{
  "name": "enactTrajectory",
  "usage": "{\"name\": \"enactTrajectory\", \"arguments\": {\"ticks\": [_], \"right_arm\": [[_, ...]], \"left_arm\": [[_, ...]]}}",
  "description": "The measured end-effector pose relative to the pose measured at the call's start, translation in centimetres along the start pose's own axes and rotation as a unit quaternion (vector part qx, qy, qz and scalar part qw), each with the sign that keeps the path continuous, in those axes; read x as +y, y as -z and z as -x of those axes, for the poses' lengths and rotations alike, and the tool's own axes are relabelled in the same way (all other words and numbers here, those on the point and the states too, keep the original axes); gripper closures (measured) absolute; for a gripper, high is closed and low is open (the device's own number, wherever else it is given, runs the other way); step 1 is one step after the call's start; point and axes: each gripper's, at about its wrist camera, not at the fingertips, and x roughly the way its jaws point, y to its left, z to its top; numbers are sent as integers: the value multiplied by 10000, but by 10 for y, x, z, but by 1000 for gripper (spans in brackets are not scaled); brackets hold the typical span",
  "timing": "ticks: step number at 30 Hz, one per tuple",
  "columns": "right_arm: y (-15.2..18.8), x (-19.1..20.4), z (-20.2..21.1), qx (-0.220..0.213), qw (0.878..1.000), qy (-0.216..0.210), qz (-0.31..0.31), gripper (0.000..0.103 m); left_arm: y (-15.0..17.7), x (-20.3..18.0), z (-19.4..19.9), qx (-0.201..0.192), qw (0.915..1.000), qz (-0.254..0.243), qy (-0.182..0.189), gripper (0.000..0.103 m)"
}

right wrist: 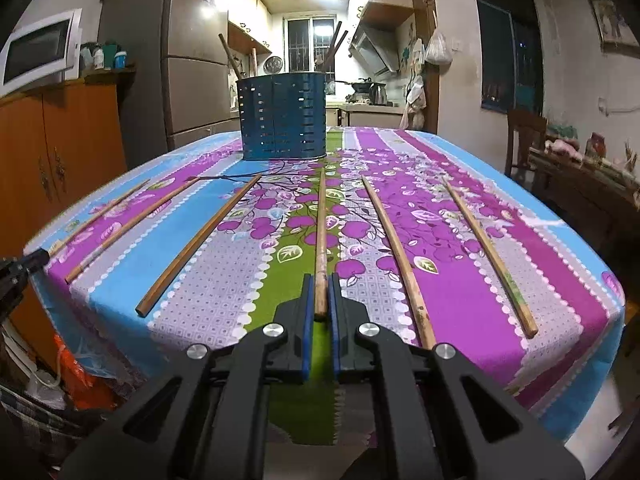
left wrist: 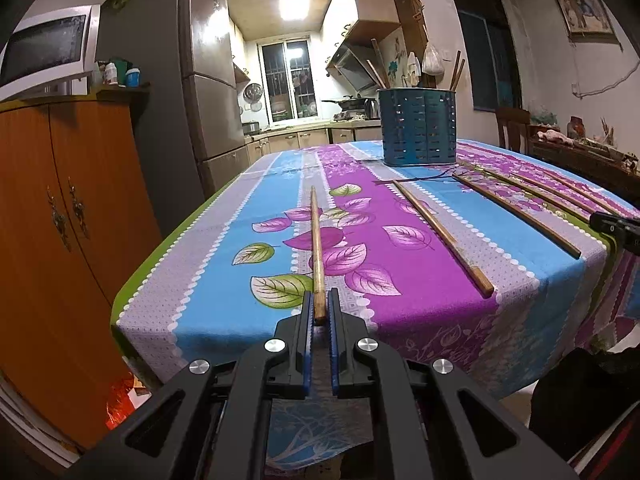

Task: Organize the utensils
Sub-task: 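Close the left tool on a chopstick while the right tool grasps another chopstick, then lift the left tool's chopstick over the holder while the right tool carries its chopstick there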

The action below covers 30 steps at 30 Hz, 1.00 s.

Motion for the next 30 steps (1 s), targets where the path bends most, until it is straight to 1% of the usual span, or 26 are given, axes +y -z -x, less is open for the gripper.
{"name": "enactTrajectory", "arguments": {"ticks": [3, 5, 8, 12, 16, 20, 24, 30], "right_arm": [[2, 10, 6, -126, 9993, 130, 336, 98], [3, 18, 10, -244, 9977, 211, 604, 98], [3, 22, 15, -379, 9956, 298, 800, 98], [0, 26, 23, -562, 9925, 357, 1029, 98], [-9, 23, 31, -716, 9918, 329, 1002, 98], [-24, 20, 43, -978, 9895, 275, 1031, 98], [-42, 19, 55, -1240, 9867, 174, 1037, 98], [-71, 13, 63, -1427, 9861, -162, 831, 98]], "left_arm": [[-2, 3, 0, 54, 9999, 84, 94, 95], [-3, 1, 1, 45, 9999, 19, 95, 96], [-6, -4, 2, 5, 9999, -78, 106, 95], [-11, -6, 4, -20, 9999, -44, 142, 96], [-19, 0, 12, -100, 9997, 145, 193, 96], [-32, 9, 24, -269, 9987, 363, 217, 96], [-44, 10, 36, -456, 9982, 360, 153, 96], [-70, 8, 52, -780, 9961, 394, 66, 96]]}}
